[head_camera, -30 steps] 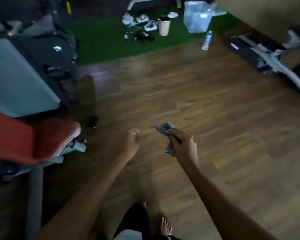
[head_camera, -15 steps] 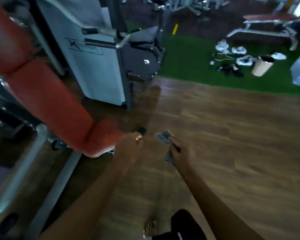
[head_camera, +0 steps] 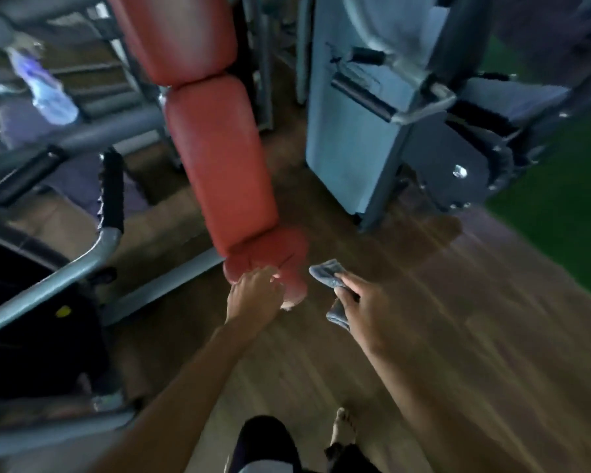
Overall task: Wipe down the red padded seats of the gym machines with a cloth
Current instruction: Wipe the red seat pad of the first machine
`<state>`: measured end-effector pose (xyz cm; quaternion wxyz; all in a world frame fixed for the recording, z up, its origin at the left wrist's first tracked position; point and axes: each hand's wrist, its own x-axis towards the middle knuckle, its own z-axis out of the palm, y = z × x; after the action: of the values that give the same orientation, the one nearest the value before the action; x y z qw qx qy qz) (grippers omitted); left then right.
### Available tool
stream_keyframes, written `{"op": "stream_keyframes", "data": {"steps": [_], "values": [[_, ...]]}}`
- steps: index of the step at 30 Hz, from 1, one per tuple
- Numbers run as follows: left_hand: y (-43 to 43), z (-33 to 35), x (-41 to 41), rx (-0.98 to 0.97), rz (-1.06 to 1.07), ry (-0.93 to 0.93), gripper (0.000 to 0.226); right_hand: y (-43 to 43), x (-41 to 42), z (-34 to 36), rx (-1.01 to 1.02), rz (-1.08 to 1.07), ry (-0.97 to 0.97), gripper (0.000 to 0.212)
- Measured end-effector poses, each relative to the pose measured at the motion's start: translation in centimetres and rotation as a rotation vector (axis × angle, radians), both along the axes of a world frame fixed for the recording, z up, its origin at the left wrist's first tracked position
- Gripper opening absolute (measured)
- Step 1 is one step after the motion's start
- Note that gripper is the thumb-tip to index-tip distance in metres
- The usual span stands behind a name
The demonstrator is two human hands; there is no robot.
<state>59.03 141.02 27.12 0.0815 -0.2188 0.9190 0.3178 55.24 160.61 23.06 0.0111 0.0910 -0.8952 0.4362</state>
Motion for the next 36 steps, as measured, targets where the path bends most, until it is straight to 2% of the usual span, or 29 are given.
{"op": "stream_keyframes", "data": {"steps": [7, 12, 19, 22, 24, 27, 29, 32, 34, 36], "values": [[-1.2, -4.2, -2.7, 0.024, 0.215, -0.077, 0.031, -2.7, -8.8, -3.6, 0.041, 0.236, -0.056, 0.025], [-2.3, -9.7, -5.8, 0.082, 0.259, -0.146, 0.028, -4.6, -12.2, -9.6, 0.110, 0.251, -0.146, 0.024], [-2.7, -22.6, -11.1, 0.124, 0.309, -0.218, 0.038, -7.2, -16.6, -21.1, 0.235, 0.321, -0.254, 0.029], [-2.9, -29.1, -13.3, 0.107, 0.364, -0.223, 0.042, -8.4, -18.8, -28.2, 0.280, 0.448, -0.193, 0.033], [-3.3, -33.2, -14.5, 0.094, 0.419, -0.189, 0.043, -9.1, -20.0, -33.1, 0.290, 0.517, -0.151, 0.026], [-4.5, -38.6, -16.2, 0.006, 0.450, -0.093, 0.043, -9.9, -20.5, -38.8, 0.248, 0.499, -0.098, 0.030], [-5.5, -41.7, -17.0, -0.068, 0.458, -0.028, 0.044, -10.3, -20.1, -40.5, 0.287, 0.497, 0.004, 0.033], [-7.0, -45.5, -17.6, -0.127, 0.451, 0.012, 0.047, -10.5, -19.7, -41.7, 0.469, 0.543, 0.085, 0.039], [-7.6, -47.2, -17.6, -0.141, 0.438, 0.018, 0.047, -10.7, -19.6, -41.9, 0.548, 0.572, 0.109, 0.049], [-8.1, -48.3, -17.7, -0.156, 0.431, 0.022, 0.045, -11.1, -19.5, -42.1, 0.542, 0.621, 0.088, 0.059]]}}
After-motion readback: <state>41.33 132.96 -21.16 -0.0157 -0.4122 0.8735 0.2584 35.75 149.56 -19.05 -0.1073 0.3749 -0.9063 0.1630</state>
